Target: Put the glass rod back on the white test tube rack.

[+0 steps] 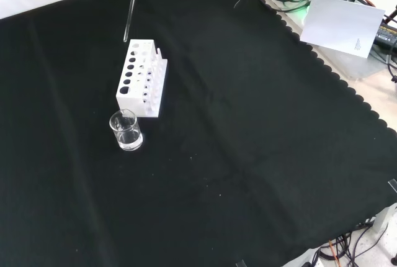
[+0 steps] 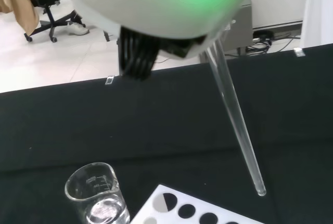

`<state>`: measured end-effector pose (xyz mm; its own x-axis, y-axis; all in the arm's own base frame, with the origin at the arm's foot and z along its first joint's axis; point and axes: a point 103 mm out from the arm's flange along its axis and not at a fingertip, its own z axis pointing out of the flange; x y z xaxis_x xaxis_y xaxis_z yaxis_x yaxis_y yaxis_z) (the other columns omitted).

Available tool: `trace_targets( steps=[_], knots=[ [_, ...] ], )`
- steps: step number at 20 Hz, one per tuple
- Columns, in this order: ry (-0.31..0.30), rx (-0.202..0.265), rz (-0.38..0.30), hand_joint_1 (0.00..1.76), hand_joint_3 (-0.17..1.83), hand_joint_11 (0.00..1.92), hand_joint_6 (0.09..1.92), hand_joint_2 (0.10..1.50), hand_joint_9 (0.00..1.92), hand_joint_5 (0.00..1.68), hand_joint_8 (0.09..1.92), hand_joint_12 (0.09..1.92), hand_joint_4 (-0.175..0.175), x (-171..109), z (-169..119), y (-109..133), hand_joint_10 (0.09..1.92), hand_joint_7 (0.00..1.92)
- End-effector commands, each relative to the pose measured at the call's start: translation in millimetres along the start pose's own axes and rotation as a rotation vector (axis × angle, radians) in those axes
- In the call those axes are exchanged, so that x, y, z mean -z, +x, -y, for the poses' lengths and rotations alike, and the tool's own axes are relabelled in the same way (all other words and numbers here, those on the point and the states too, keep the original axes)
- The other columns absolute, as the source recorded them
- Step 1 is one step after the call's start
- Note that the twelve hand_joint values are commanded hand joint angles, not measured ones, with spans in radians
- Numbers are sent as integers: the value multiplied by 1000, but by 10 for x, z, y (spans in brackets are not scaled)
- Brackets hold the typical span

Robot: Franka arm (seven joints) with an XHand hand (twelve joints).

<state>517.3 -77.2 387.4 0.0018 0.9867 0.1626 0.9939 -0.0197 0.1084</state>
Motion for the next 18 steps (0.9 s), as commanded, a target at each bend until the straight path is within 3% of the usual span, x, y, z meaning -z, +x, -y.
trace_targets(
  steps=[1,8,18],
  knots=[
    [-14,-26,4,1225,1025,1537,673,422,1913,1377,973,1057,-175,63,189,-147,657,1641],
    [-6,-17,11,1225,1026,1537,673,422,1913,1377,973,1057,-175,31,387,-95,658,1641],
    [26,1,0,1225,1026,1536,673,421,1912,1377,973,1057,-175,-146,429,-24,660,1641]
  ],
)
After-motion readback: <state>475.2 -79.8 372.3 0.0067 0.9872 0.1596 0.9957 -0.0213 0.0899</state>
